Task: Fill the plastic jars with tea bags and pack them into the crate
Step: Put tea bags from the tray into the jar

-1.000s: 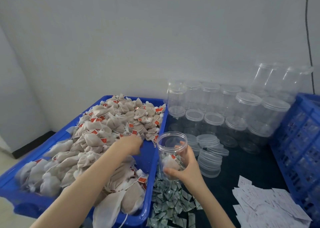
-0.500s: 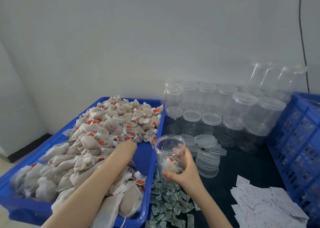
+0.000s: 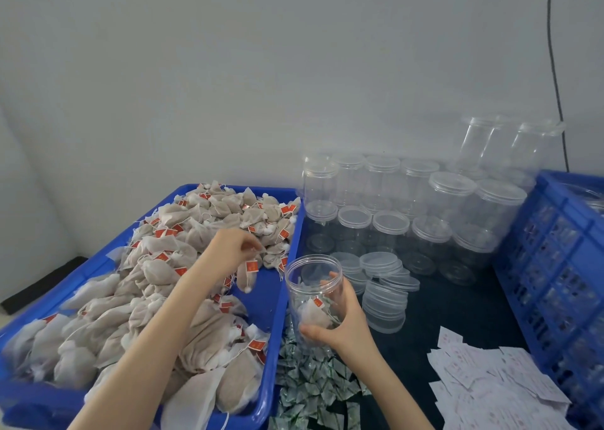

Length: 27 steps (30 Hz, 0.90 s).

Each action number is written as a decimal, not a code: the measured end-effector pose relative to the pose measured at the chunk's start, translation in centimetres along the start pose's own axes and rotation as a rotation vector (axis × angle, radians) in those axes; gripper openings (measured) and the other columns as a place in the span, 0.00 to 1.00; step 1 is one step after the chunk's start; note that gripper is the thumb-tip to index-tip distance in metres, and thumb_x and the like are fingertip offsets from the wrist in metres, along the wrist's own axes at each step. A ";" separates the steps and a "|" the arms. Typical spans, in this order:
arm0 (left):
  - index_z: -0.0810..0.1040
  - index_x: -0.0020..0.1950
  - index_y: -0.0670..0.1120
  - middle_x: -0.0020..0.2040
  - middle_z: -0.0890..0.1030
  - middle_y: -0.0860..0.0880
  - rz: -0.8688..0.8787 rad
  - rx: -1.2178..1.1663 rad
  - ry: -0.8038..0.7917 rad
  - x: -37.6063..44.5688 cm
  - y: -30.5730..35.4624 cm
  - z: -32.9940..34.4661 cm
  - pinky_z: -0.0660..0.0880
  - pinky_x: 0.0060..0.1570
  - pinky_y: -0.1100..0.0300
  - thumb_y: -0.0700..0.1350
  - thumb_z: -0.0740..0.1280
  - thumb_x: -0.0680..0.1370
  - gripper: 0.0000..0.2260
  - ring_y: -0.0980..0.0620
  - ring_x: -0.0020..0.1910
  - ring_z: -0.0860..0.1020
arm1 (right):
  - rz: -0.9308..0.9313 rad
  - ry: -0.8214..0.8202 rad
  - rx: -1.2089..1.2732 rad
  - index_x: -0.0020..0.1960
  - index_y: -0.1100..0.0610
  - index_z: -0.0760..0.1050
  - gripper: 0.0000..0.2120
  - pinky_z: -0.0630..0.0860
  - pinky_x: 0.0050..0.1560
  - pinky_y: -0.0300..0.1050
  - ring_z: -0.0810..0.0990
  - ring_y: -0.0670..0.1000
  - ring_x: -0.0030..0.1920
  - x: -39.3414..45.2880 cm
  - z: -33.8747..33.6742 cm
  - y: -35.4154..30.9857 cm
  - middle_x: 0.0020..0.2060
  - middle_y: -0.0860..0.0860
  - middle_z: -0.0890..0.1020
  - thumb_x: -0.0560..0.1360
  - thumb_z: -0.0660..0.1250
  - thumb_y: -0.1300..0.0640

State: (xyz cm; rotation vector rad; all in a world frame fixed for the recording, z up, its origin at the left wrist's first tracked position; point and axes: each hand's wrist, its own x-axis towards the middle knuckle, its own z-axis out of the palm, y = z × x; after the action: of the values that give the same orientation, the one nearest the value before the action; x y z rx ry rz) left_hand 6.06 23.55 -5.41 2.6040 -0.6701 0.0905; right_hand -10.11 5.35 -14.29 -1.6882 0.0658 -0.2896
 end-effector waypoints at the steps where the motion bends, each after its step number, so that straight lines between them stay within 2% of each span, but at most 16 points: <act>1: 0.82 0.54 0.47 0.50 0.82 0.52 0.014 -0.039 0.030 0.0 0.3 -0.3 0.69 0.43 0.73 0.40 0.69 0.76 0.08 0.63 0.42 0.76 | 0.003 -0.002 -0.004 0.66 0.36 0.63 0.43 0.74 0.51 0.29 0.75 0.32 0.59 0.0 0.0 0.0 0.63 0.38 0.75 0.57 0.80 0.53; 4: 0.82 0.50 0.51 0.44 0.80 0.57 0.061 -0.162 0.123 -0.1 1.7 -1.6 0.67 0.39 0.76 0.41 0.70 0.76 0.06 0.68 0.39 0.75 | 0.011 -0.013 -0.027 0.65 0.35 0.62 0.43 0.73 0.53 0.27 0.73 0.30 0.61 -0.2 0.0 0.1 0.64 0.35 0.73 0.56 0.80 0.50; 7: 0.81 0.48 0.54 0.40 0.79 0.62 0.103 -0.293 0.203 -0.2 3.8 -3.2 0.69 0.37 0.79 0.41 0.70 0.75 0.07 0.70 0.39 0.76 | 0.015 -0.020 -0.040 0.65 0.35 0.61 0.42 0.70 0.54 0.24 0.69 0.29 0.63 -0.2 0.0 0.3 0.65 0.33 0.71 0.59 0.81 0.52; 12: 0.82 0.46 0.55 0.41 0.82 0.61 0.195 -0.463 0.239 -0.8 7.6 -5.0 0.72 0.40 0.78 0.42 0.70 0.75 0.07 0.66 0.40 0.79 | 0.018 -0.022 -0.049 0.66 0.36 0.61 0.43 0.69 0.55 0.25 0.68 0.33 0.65 -0.1 0.2 0.6 0.65 0.36 0.71 0.62 0.82 0.55; 15: 0.82 0.46 0.55 0.41 0.83 0.59 0.280 -0.467 0.164 -1.2 8.9 -4.5 0.73 0.43 0.78 0.41 0.70 0.75 0.08 0.65 0.42 0.79 | 0.006 -0.012 -0.038 0.68 0.38 0.62 0.44 0.71 0.60 0.31 0.70 0.35 0.66 0.0 0.4 0.4 0.65 0.36 0.73 0.59 0.80 0.51; 17: 0.83 0.46 0.51 0.41 0.82 0.58 0.326 -0.405 0.031 -1.6 9.4 -3.2 0.72 0.43 0.77 0.40 0.71 0.74 0.06 0.66 0.41 0.79 | -0.007 0.015 -0.015 0.71 0.41 0.63 0.45 0.73 0.60 0.35 0.73 0.37 0.65 0.2 0.3 0.4 0.63 0.37 0.77 0.58 0.80 0.51; 21: 0.83 0.49 0.48 0.40 0.79 0.60 0.426 -0.130 -0.291 -2.2 9.7 0.0 0.74 0.44 0.74 0.38 0.71 0.74 0.07 0.64 0.41 0.79 | -0.046 0.065 -0.018 0.68 0.37 0.64 0.44 0.73 0.51 0.26 0.74 0.32 0.60 0.3 0.1 0.2 0.58 0.29 0.76 0.58 0.80 0.54; 25: 0.81 0.56 0.49 0.49 0.83 0.53 0.443 -0.129 -0.384 -2.0 9.5 0.3 0.77 0.50 0.67 0.38 0.70 0.75 0.11 0.59 0.48 0.80 | -0.041 0.054 -0.006 0.67 0.35 0.63 0.45 0.74 0.53 0.29 0.75 0.35 0.61 0.1 0.1 0.2 0.59 0.30 0.76 0.56 0.79 0.51; 27: 0.80 0.57 0.49 0.51 0.83 0.54 0.462 -0.147 -0.400 -1.9 9.3 -0.1 0.76 0.50 0.70 0.39 0.69 0.75 0.12 0.62 0.49 0.80 | -0.036 0.047 -0.002 0.68 0.36 0.63 0.45 0.75 0.54 0.31 0.76 0.36 0.61 0.2 0.2 0.1 0.59 0.31 0.77 0.55 0.79 0.49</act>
State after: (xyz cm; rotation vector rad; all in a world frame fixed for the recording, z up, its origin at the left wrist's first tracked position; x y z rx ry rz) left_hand 0.00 17.18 -1.89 2.2952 -1.3558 -0.3335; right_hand -9.89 5.53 -14.38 -1.6859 0.0706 -0.3564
